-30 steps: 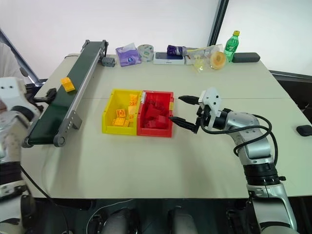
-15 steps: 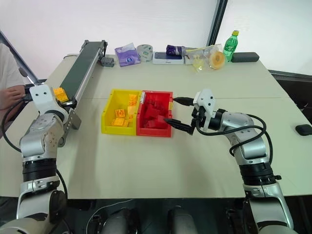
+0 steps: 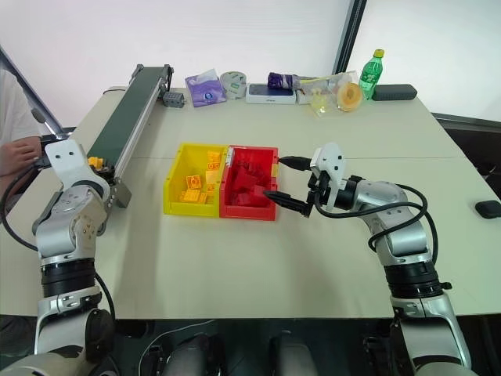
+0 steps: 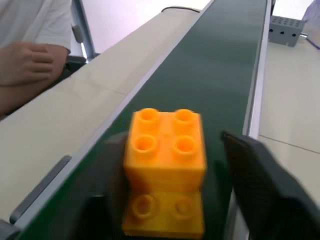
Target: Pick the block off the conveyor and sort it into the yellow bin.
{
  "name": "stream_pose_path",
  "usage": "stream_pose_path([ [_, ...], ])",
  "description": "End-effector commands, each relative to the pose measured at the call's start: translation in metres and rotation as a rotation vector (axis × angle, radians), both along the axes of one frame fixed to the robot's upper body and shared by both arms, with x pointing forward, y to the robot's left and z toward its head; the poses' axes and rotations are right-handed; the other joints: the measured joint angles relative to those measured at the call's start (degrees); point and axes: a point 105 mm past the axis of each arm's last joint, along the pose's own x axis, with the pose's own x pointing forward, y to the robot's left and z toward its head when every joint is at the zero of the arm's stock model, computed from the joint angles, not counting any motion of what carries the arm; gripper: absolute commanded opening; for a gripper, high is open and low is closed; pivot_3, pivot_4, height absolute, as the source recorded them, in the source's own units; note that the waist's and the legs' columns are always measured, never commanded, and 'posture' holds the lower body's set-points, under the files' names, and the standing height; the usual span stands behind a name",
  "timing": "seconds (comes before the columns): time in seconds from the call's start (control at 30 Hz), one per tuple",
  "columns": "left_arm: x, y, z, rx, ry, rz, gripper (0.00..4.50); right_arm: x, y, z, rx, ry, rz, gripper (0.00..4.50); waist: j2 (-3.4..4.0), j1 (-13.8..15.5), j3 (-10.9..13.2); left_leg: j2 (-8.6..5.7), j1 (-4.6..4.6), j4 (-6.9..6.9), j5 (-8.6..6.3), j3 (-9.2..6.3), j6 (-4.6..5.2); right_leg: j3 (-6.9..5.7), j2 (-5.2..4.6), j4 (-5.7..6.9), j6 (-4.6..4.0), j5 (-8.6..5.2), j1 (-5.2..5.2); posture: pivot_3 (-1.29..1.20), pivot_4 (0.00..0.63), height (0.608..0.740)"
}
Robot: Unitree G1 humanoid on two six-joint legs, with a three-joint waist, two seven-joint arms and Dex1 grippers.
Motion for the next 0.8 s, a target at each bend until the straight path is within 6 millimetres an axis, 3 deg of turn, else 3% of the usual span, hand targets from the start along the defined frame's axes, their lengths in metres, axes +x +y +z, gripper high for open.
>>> stream_pose_path([
  [0.03, -0.006, 0.007, 0.022, 0.010, -0.082, 0.033, 1.30, -0.001, -0.004, 0.014, 0.010, -0.066, -0.008, 4.50, 0.00, 0.00, 0.00, 0.00, 0.00, 0.00, 0.00, 0.00, 0.00, 0.00, 0.00, 0.00, 0.00, 0.00, 0.00, 0.00, 0.150, 0.740],
  [0.13, -0.006, 0.002, 0.030, 0.034, -0.097, 0.008, 1.33, -0.001, -0.005, 0.014, 0.012, -0.065, -0.010, 4.50, 0.00, 0.05, 0.00, 0.00, 0.00, 0.01, 0.00, 0.00, 0.00, 0.00, 0.00, 0.01, 0.00, 0.00, 0.00, 0.00, 0.150, 0.740],
  [0.23, -0.002, -0.017, 0.059, 0.114, -0.194, -0.121, 1.33, 0.000, -0.004, 0.013, 0.013, -0.064, -0.010, 4.50, 0.00, 0.08, 0.00, 0.00, 0.00, 0.02, 0.00, 0.00, 0.00, 0.00, 0.00, 0.01, 0.00, 0.00, 0.01, 0.00, 0.150, 0.740],
  [0.43, 0.001, -0.060, 0.087, 0.157, -0.299, -0.526, 1.33, -0.002, -0.008, 0.017, 0.008, -0.068, -0.009, 4.50, 0.00, -0.01, 0.00, 0.00, 0.00, 0.02, 0.00, 0.01, 0.00, -0.01, 0.00, 0.03, 0.00, 0.00, 0.01, 0.00, 0.150, 0.740],
  [0.67, -0.020, -0.118, 0.057, 0.195, -0.156, -1.067, 1.33, -0.006, -0.014, 0.018, 0.003, -0.066, -0.021, 4.50, 0.00, -0.15, 0.00, 0.01, 0.01, 0.00, 0.00, 0.01, 0.00, -0.01, 0.01, 0.03, 0.00, 0.00, 0.00, 0.00, 0.150, 0.740],
  [0.8, -0.012, -0.132, 0.049, 0.222, -0.125, -1.119, 1.33, -0.013, -0.014, 0.016, 0.003, -0.046, -0.006, 4.50, 0.00, 0.12, 0.00, 0.00, 0.00, 0.06, 0.00, 0.00, 0.00, -0.01, 0.01, 0.03, 0.00, -0.01, 0.01, 0.00, 0.150, 0.740],
])
